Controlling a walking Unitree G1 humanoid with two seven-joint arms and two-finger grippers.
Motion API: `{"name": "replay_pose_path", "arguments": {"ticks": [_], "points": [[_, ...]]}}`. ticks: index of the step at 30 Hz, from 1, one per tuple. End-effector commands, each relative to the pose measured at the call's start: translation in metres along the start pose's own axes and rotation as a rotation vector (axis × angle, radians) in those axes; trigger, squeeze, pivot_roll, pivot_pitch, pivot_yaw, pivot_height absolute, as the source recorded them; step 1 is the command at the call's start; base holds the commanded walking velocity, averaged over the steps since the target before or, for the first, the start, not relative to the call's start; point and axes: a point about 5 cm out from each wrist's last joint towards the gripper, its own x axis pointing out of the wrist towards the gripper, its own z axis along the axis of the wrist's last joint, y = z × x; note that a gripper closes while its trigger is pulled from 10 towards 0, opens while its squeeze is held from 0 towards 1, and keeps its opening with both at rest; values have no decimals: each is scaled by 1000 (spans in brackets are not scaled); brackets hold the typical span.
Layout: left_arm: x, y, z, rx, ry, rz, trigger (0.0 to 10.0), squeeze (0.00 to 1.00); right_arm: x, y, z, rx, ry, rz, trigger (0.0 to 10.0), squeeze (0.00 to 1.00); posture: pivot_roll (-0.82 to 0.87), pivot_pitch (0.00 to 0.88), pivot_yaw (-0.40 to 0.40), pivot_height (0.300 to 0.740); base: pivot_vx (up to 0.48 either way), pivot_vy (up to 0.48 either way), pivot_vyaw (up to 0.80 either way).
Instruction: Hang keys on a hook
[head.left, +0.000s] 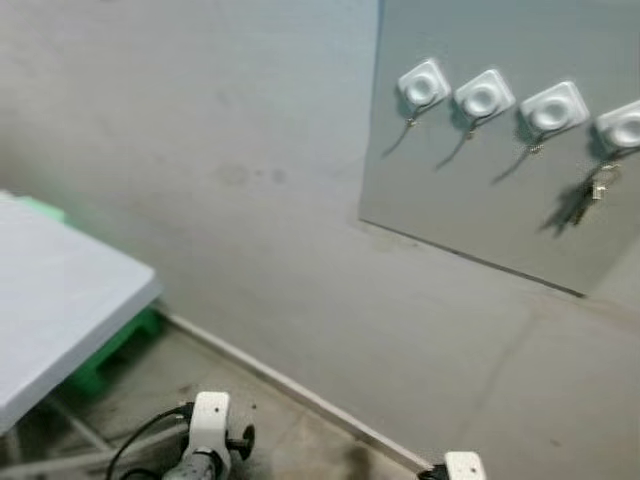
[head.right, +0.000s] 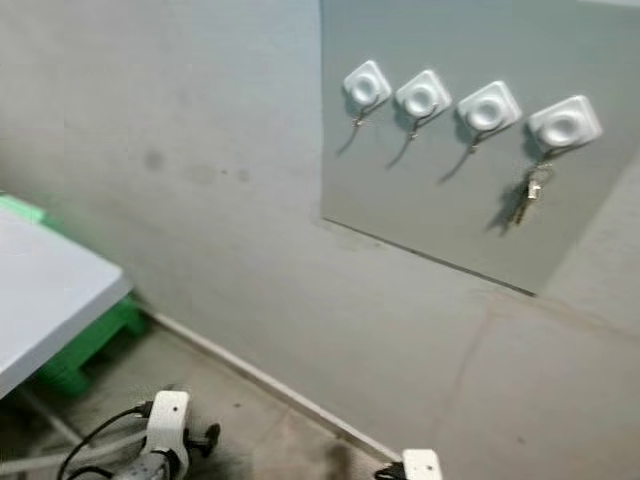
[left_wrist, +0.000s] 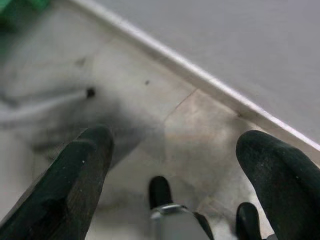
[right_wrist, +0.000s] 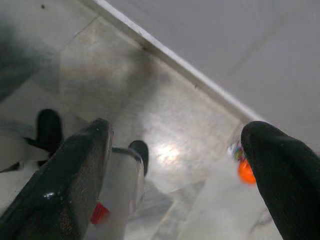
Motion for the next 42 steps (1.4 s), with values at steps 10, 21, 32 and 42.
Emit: {"name": "replay_pose_path", "arguments": {"ticks": [10,21,32,42], "points": [[-4,12,-9,15,35,33,10000,0,2,11,2,9,-4,26,10000,0,-61,0,1,740,0,0,800],[-4,13,-10,-4,41,33,10000,0,2,11,2,6,-2,24,10000,0,-56,0,3,740,0,0,800],[-4,13,-11,-4,54,37,10000,0,1,10,0,-8,9,25,10000,0,-40,0,-5,740,0,0,800],[-5,13,-15,16,75,43,10000,0,2,8,6,12,-9,21,10000,0,-33,0,-11,740,0,0,640]]}}
